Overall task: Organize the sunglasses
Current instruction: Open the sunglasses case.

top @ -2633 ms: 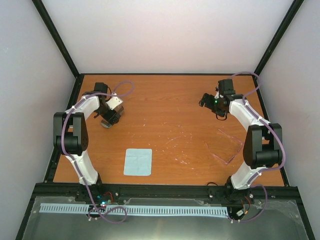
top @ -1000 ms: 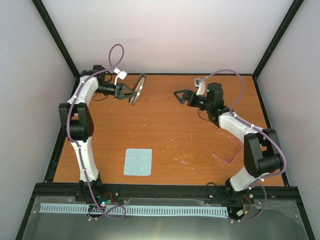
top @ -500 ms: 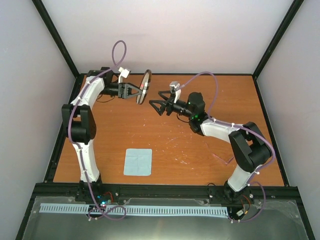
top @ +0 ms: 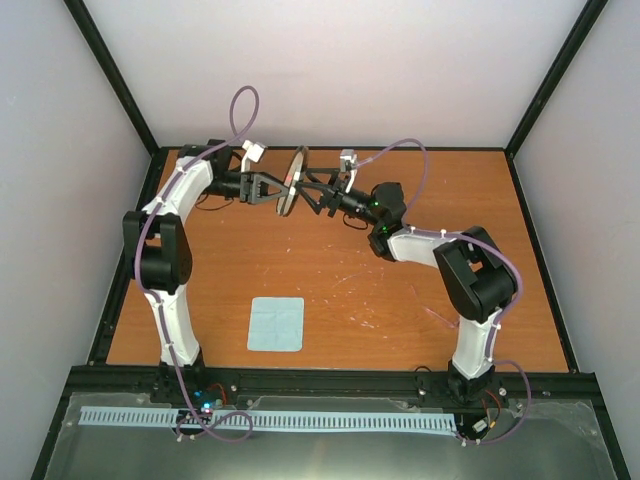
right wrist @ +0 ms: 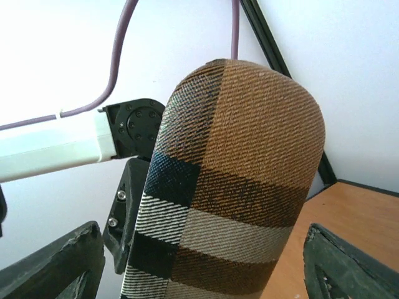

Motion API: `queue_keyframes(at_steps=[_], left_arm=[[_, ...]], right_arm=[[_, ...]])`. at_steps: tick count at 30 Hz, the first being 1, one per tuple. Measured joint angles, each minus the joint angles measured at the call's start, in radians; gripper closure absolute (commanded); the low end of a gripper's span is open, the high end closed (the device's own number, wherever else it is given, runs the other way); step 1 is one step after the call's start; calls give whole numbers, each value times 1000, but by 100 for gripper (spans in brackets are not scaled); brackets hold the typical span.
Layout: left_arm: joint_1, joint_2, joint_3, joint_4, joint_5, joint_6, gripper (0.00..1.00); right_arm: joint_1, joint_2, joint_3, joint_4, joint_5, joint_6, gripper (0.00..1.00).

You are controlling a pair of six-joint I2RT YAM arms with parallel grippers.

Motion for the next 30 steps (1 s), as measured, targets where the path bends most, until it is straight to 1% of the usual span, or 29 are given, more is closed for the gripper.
queue_keyframes(at_steps=[5, 13, 19, 21, 22, 23, 25, 26, 27, 29, 30], left_arm=[[0, 0, -14, -2, 0, 5, 73], [-7, -2, -11, -3, 15, 5, 73], [-19, -2, 4, -3, 10, 5, 76], [-24, -2, 4, -3, 6, 5, 76], [-25, -2, 4, -3, 5, 5, 76], [-26, -2, 4, -3, 0, 5, 76], [-24, -2, 4, -1, -6, 6, 76], [-24, -2, 5, 4, -12, 14, 73], [-24, -2, 8, 18, -19, 26, 67], [-25, -2, 14, 31, -28, 34, 52], [-26, -2, 16, 32, -30, 35, 32]], right_arm=[[-1, 37, 18, 63, -39, 90, 19], [-6, 47, 61, 41, -78, 108, 21], [-6, 47, 77, 4, -87, 83, 16], [-7, 47, 77, -11, -79, 67, 20], [-8, 47, 77, -19, -76, 58, 26], [-10, 47, 77, -21, -77, 56, 36], [-12, 47, 77, -17, -80, 49, 52], [-12, 46, 77, -20, -84, 67, 59], [-13, 46, 77, -24, -79, 78, 64], [-18, 46, 77, -23, -79, 93, 71], [-19, 46, 77, -19, -82, 94, 72]])
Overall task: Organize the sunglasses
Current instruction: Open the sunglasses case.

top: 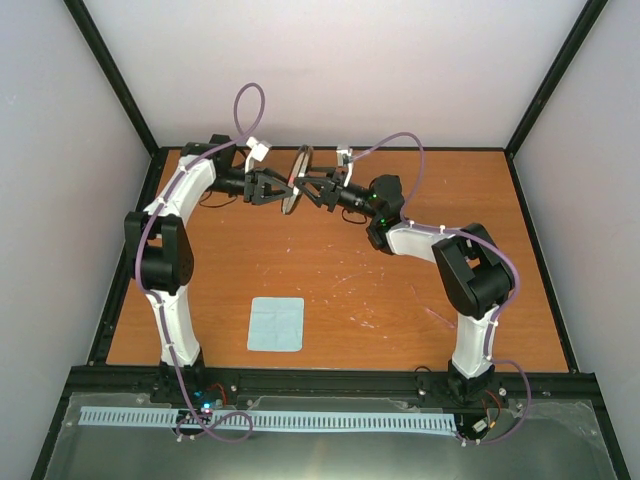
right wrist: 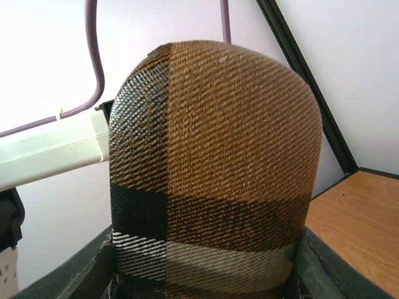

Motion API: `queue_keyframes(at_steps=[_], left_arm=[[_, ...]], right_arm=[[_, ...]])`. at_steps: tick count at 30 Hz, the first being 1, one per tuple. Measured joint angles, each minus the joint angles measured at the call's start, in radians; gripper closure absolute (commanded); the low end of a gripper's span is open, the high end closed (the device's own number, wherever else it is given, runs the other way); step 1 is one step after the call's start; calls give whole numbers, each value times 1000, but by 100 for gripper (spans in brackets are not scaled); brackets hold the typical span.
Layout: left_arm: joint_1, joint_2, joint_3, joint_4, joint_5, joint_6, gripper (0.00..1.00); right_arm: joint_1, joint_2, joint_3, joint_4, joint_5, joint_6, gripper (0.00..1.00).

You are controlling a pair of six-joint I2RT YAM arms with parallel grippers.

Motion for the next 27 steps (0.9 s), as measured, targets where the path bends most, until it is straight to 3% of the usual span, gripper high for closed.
queue_keyframes(at_steps=[1, 2, 8, 16, 27], left_arm=[[-1, 0, 1, 0, -2, 0, 9], [-1, 0, 1, -1, -4, 0, 2], [-1, -6, 19, -3, -79, -39, 1], [-8, -119, -24, 212, -248, -174, 1], [-65, -122, -68, 359, -425, -222, 1]], right_arm=[[0, 0, 0, 1, -1, 0, 73], [0, 0, 0, 1, -2, -1, 74], [-22, 0, -19, -9, 5, -28, 75], [-37, -3, -34, -54, 15, -61, 75], [-37, -12, -34, -61, -13, -53, 76]])
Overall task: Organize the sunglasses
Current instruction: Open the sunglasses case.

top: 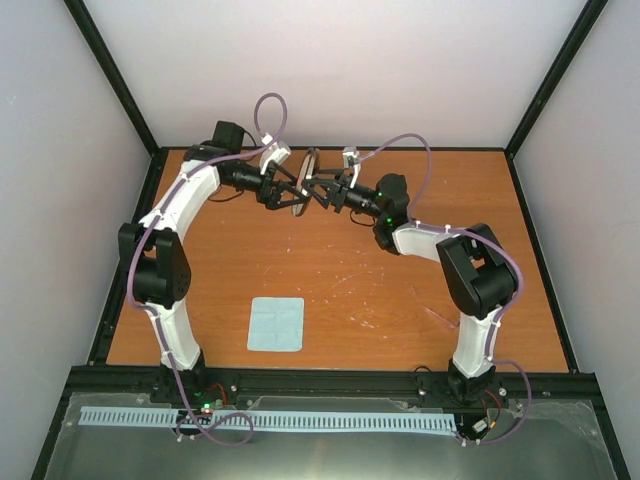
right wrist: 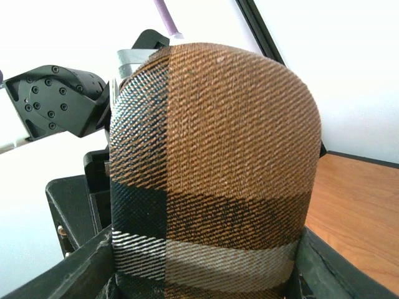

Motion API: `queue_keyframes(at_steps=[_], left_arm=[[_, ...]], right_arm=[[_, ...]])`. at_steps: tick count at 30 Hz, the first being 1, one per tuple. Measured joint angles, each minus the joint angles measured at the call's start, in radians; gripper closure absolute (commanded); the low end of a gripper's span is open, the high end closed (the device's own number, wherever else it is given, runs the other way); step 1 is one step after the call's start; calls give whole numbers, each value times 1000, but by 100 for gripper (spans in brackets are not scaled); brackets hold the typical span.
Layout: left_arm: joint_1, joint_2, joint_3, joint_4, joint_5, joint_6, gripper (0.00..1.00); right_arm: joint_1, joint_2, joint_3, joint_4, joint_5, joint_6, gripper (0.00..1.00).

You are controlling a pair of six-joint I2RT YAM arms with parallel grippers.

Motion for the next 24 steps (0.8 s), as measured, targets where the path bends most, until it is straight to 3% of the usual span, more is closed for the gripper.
queue_keyframes(at_steps=[24], left_arm=[[18, 16, -50, 30, -19, 19, 1]], right_arm=[[-23, -45, -71, -35, -23, 18, 83]])
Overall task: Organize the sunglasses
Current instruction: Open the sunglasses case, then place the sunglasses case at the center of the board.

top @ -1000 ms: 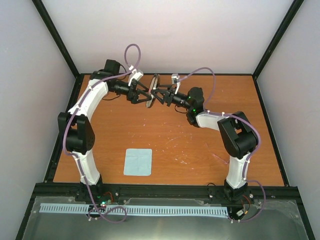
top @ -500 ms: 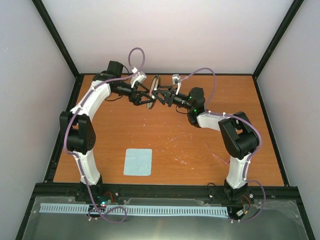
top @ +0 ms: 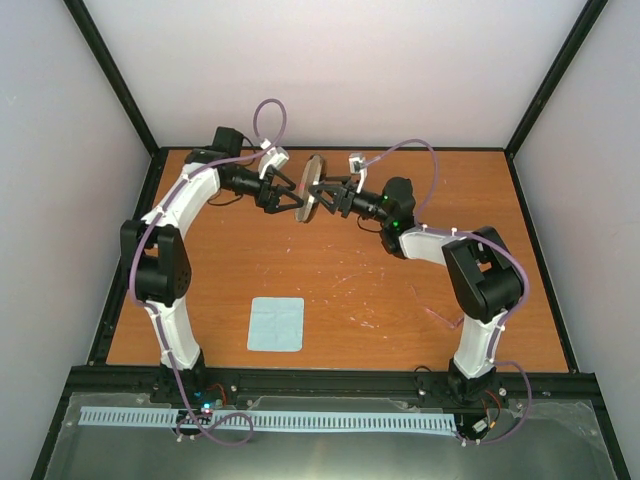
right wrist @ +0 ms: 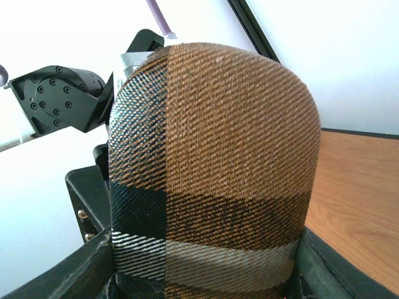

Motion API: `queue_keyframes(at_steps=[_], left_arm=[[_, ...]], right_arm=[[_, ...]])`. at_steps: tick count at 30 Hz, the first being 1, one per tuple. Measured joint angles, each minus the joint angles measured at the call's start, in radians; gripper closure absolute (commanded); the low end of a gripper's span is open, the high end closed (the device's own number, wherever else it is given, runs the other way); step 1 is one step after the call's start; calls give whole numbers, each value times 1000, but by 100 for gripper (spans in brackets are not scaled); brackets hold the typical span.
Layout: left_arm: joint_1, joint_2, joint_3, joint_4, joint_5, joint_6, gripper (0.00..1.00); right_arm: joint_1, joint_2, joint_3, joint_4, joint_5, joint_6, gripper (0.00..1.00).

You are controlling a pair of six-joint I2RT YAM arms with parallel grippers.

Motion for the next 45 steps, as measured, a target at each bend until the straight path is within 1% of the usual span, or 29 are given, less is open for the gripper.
queue_keyframes(at_steps=[10, 14, 16, 21, 24, 27, 32, 34, 36, 37, 40, 43, 45], left_arm=[[8, 44, 0, 1, 5, 0, 1], [27, 52, 5, 9, -24, -1, 1], [45, 60, 10, 34, -62, -3, 0], [57, 74, 14, 48, -74, -8, 1], [56, 74, 13, 52, -89, -9, 0], [63, 70, 13, 71, -96, -11, 1], [82, 51, 13, 89, -76, -17, 1], [85, 40, 13, 90, -70, -19, 1], [87, 28, 10, 94, -70, -19, 1], [87, 22, 5, 98, -71, -18, 1], [87, 13, -10, 99, -80, -15, 1], [87, 13, -36, 98, -96, -6, 0], [87, 13, -55, 98, -105, -2, 1]], right_arm=[[-16, -24, -36, -50, -8, 11, 84], [-22, -72, -63, -86, -13, 0, 85], [-19, -98, -69, -92, -43, 0, 85], [-4, -125, -69, -136, -39, -34, 85], [-3, -138, -45, -270, -13, -97, 85], [-2, -165, -14, -417, 33, -165, 84], [-7, -185, -14, -518, 140, -181, 84], [-14, -174, 1, -598, 179, -176, 84], [-22, -128, 83, -747, 196, -185, 83], [-26, -86, 156, -854, 202, -200, 84], [-36, 48, 369, -1105, 199, -245, 88], [-45, 158, 499, -1278, 153, -274, 88], [-51, 203, 523, -1353, 125, -286, 88]])
